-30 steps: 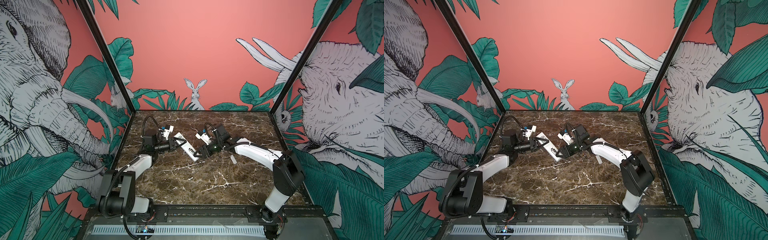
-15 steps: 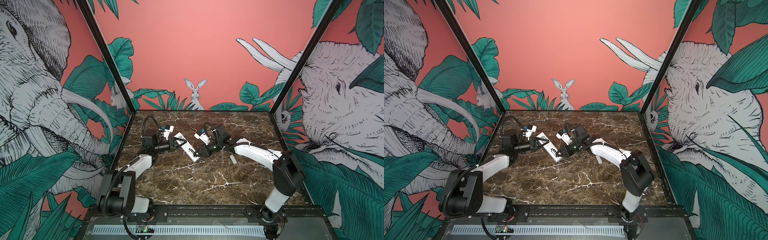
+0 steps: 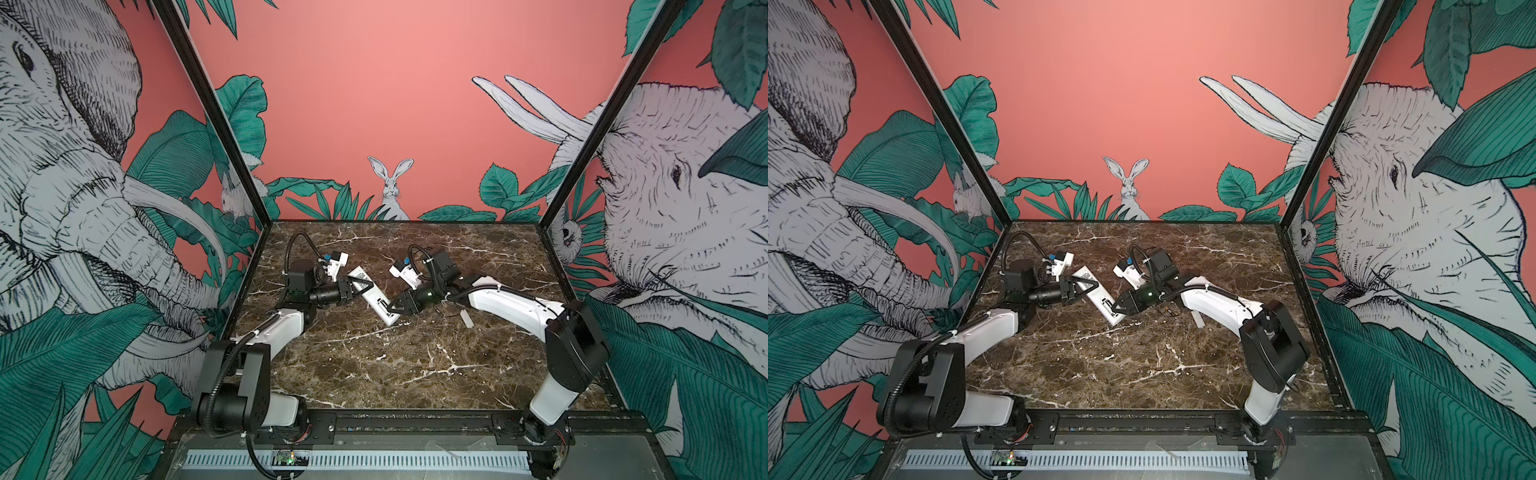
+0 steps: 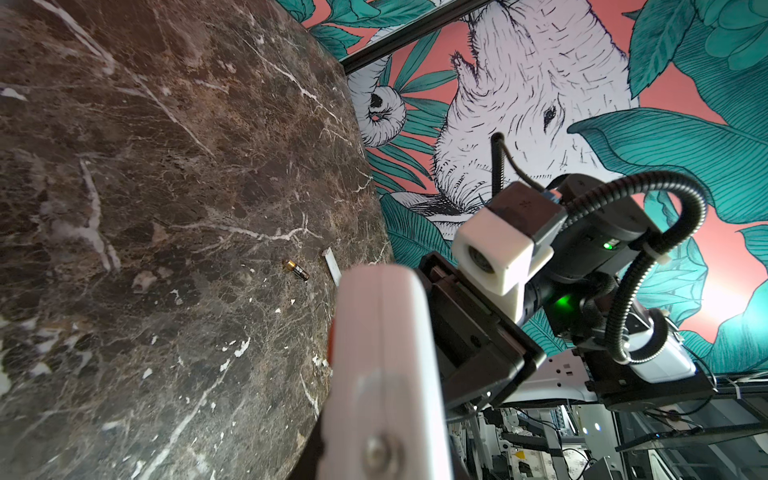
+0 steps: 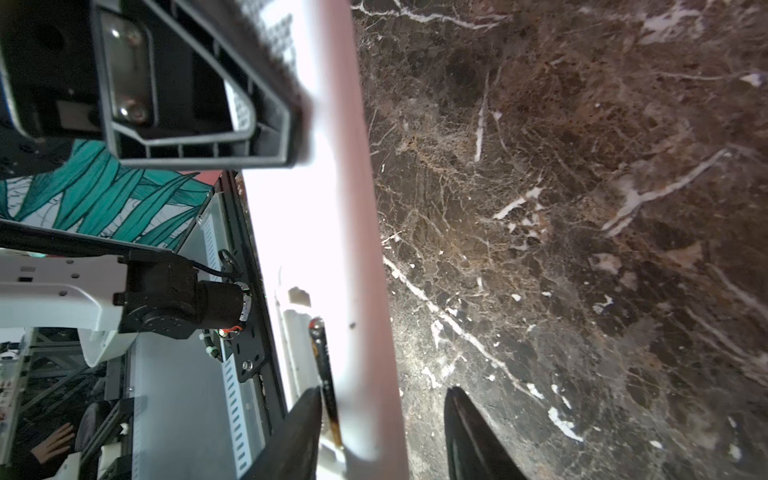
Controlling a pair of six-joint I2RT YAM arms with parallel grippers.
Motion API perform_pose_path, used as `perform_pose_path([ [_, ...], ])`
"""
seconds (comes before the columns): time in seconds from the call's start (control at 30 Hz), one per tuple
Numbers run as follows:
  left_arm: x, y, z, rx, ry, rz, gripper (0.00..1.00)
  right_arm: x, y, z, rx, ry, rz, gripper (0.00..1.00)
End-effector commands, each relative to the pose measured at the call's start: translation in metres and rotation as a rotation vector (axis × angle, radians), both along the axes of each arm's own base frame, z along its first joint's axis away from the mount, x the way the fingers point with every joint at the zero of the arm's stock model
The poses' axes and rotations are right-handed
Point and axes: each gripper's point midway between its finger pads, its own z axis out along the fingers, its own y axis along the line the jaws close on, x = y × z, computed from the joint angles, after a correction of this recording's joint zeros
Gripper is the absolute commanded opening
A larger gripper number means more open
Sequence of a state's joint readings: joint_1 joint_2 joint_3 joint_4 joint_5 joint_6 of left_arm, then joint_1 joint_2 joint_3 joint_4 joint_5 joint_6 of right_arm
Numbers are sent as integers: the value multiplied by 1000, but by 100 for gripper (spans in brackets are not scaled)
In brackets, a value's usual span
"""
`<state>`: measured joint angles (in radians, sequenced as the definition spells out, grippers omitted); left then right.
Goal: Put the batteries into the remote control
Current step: 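Move the right gripper over the second AA battery on the table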
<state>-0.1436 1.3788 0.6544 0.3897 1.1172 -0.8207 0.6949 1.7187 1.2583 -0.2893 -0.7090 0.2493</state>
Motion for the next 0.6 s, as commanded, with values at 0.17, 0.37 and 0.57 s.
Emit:
perform_pose_path([
  [0.17, -2, 1, 4, 57, -40, -1, 0, 2, -23, 16, -37, -91, -63, 91],
  [0.37, -6, 5, -4, 131, -14, -1, 0, 17, -65, -6, -265, -199, -183, 99],
  [0.57, -14, 9, -14, 222, 16, -27, 0, 33, -115, -46, -565, -309, -238, 99],
])
